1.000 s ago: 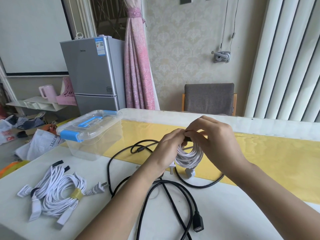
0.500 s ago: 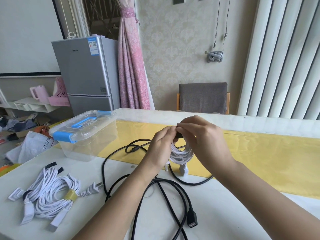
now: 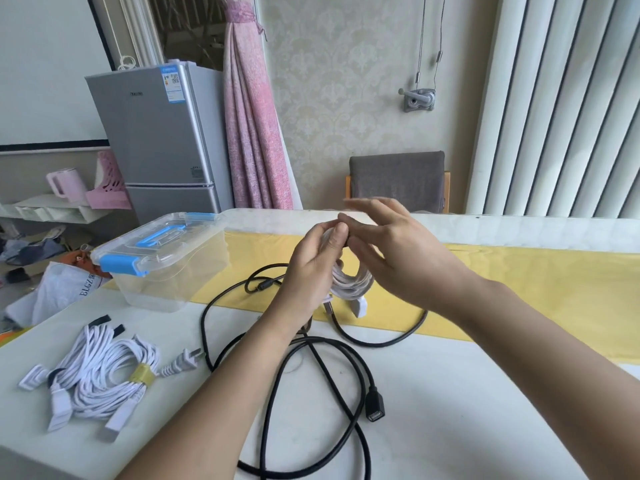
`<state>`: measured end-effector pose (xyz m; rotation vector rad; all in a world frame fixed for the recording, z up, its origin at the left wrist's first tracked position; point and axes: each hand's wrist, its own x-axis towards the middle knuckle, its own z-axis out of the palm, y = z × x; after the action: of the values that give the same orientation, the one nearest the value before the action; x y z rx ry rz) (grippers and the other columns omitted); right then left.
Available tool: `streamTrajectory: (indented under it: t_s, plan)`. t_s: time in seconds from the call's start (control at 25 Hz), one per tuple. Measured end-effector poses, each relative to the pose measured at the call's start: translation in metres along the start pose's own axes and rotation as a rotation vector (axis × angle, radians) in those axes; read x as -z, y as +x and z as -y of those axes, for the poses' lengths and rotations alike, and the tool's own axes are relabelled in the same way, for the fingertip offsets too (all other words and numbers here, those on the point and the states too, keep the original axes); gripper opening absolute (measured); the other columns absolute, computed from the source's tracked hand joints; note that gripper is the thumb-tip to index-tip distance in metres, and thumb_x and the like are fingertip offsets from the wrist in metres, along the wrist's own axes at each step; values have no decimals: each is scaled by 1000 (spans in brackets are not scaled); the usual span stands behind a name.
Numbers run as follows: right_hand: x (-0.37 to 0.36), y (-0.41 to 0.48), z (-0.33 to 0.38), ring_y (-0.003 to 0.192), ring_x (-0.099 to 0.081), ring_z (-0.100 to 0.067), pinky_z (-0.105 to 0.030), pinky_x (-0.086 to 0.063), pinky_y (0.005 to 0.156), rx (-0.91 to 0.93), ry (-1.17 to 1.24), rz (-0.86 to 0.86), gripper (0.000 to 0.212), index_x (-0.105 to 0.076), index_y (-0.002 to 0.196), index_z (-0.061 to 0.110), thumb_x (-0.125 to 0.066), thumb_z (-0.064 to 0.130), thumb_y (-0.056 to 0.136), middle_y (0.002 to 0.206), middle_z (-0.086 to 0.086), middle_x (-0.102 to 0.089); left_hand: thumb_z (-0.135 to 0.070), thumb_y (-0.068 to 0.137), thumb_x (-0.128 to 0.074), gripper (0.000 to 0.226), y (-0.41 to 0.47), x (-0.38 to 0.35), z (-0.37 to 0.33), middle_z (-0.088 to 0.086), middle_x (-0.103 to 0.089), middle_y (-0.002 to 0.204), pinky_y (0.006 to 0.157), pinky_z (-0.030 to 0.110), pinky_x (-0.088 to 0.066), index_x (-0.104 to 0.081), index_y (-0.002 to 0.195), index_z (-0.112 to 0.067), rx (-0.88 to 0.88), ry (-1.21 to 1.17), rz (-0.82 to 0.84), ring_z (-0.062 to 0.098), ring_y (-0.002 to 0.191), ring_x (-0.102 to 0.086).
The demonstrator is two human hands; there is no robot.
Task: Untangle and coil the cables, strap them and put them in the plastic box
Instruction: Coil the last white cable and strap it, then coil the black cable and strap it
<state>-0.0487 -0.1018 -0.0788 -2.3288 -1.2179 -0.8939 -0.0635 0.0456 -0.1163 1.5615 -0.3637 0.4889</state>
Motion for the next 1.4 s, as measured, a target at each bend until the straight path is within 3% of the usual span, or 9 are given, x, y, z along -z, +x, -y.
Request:
streamTrajectory:
  t_s: [0.16,0.28,0.4,0.76,0.88,1.08,1.16,1.24,1.4]
  plan:
    - [12,-25,-6,123,-44,-10,-19,-33,100,-187,255,43,41,-45,140,22,-40,27,100,140,3,-44,-23,100,-47,21,6,15,-14,-2,-67,89,76,27,-46,-66,94,-18,4,-61,-154,11,85,-59]
    - [2,-61,1,88,-56,5,-17,-45,79,-237,281,225,37,-59,122,26,-47,6,93,113,13,-55,-24,94,-49,17,19,45,-19,4,-68,91,76,35,-44,-65,89,-22,-22,-48,-340,18,84,-58]
    - [-9,-92,16,96,-54,2,-23,-47,85,-122,265,497,61,-62,112,31,-36,-10,76,115,17,-51,-26,90,-51,13,21,61,-21,4,-65,93,80,29,-43,-62,92,-20,-47,72,-460,17,86,-58]
    - [-16,-111,21,114,-45,3,-12,-36,93,-81,398,591,13,-61,103,37,-56,29,94,132,20,-36,-21,100,-43,26,6,107,-67,16,-59,108,79,12,-28,-58,105,0,-379,854,-643,19,97,-50]
    - [-16,-111,12,105,-51,6,-9,-36,87,-129,460,518,8,-66,97,27,-61,25,92,125,17,-47,-23,101,-41,29,9,128,-94,14,-59,109,82,5,-26,-58,106,0,-458,906,-671,17,102,-48]
    - [8,-113,-26,74,-53,-1,-17,-43,79,-499,616,339,14,-65,87,12,-55,18,96,85,11,-62,-25,99,-47,23,8,137,-70,12,-60,107,81,20,-30,-60,105,-6,-263,1089,-297,26,102,-53]
    - [27,-116,-45,71,-60,-11,-24,-54,81,-764,859,51,24,-55,85,-3,-43,12,100,75,-4,-63,-25,98,-49,21,4,139,-47,12,-58,103,81,28,-33,-60,104,-9,-196,1143,-195,29,101,-52]
    - [52,-122,-63,53,-62,-13,-31,-58,61,-955,990,-389,25,-47,81,8,-35,14,102,54,-2,-59,-27,97,-51,20,0,145,-26,13,-56,102,85,36,-37,-61,105,-11,-96,1236,-128,31,103,-49]
    - [91,-135,-82,44,-39,-5,-23,-33,49,-1092,715,-806,30,-56,81,22,-39,37,99,60,2,-42,-30,93,-56,16,-6,153,8,9,-57,109,91,38,-39,-62,106,-23,179,1434,63,30,111,-49]
